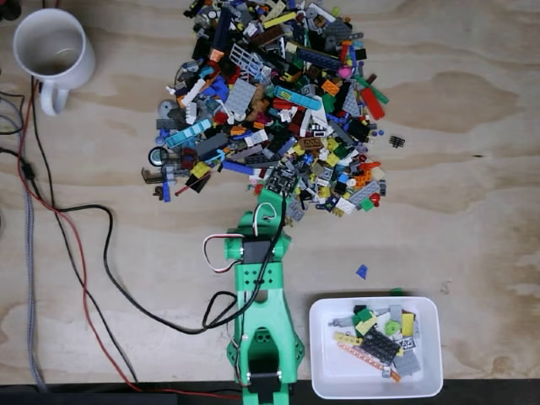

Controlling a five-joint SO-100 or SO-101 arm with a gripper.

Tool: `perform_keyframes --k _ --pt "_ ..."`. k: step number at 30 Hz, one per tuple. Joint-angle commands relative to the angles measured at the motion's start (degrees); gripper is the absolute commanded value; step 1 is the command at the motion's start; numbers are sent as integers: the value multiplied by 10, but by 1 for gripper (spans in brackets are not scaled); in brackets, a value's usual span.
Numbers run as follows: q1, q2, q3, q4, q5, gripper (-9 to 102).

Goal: Find the closest Lego and put it in the bin.

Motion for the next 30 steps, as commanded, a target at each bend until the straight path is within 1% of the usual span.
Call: perform_keyframes --k 1,13,15,18,22,26,30 --pt "-20 -40 -11 -36 28 15" --pt "-19 -39 -11 -37 35 15" --pt "-17 -39 -11 -38 45 15" --pt "-11 -61 -3 -50 106 16" --pt "-12 -96 60 -104 204 15" --pt "-10 -149 115 -179 251 16" --pt "-10 -201 116 -234 291 16"
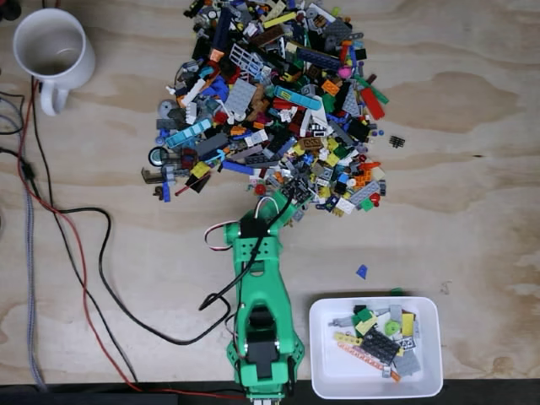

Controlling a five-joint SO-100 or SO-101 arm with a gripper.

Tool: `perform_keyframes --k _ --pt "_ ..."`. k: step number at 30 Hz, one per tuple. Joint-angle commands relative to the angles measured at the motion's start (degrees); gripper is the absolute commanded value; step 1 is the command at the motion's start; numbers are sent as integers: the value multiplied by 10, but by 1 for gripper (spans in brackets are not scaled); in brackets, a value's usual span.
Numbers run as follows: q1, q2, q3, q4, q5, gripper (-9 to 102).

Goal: Find the closest Lego and put it in the bin.

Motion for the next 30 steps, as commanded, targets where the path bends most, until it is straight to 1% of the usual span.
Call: perform_keyframes --k 1,5,9,13,17,19,30 --pt "10 -23 -13 -45 45 16" --pt "29 -69 -54 -70 82 18" --pt "34 -97 -72 -80 96 18" --pt "28 -100 -67 -84 93 19" --pt "29 -69 -97 -49 97 19" --pt "41 -69 -113 -45 92 19" --pt "49 -97 -86 -91 96 19"
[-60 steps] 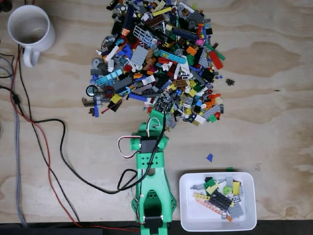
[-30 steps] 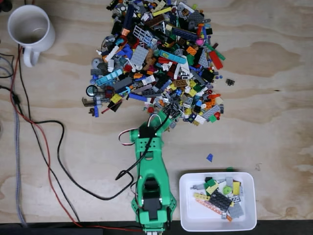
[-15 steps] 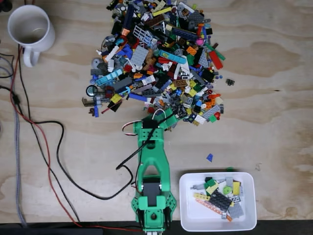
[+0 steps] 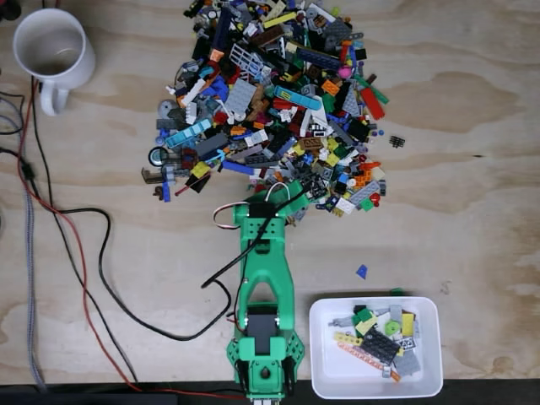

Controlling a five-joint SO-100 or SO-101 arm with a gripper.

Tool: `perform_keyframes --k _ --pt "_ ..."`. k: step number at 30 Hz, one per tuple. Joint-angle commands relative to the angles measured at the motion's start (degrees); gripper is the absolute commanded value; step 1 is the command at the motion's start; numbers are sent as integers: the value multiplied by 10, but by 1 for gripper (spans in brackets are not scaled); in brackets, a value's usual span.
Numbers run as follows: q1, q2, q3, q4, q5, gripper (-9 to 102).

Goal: Find the closest Lego and put it in the bin.

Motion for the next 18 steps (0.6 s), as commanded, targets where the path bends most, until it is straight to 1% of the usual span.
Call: perform_keyframes --k 1,10,15,18 --pt "8 6 -7 -14 2 19" --pt "15 4 18 -20 -1 19" --pt "21 -5 32 -43 -9 14" --pt "19 -9 45 -55 -8 14"
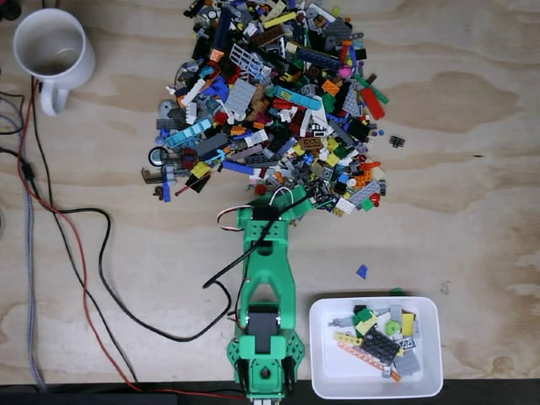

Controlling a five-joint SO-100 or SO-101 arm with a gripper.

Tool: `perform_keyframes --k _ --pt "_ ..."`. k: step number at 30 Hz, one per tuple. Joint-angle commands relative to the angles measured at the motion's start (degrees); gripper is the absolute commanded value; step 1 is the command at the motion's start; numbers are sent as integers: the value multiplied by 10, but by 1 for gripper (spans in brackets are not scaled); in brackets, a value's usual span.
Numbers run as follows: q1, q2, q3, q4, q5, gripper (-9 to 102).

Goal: Find the closest Lego and put it in the bin.

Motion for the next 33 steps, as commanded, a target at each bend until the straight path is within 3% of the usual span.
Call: perform_keyframes --k 1,12,27,33 --pt "2 -1 9 -17 -2 13" --pt "-10 -5 20 -29 0 7" --pt "-8 20 -156 139 -25 7" --pt "18 25 -154 145 -46 12"
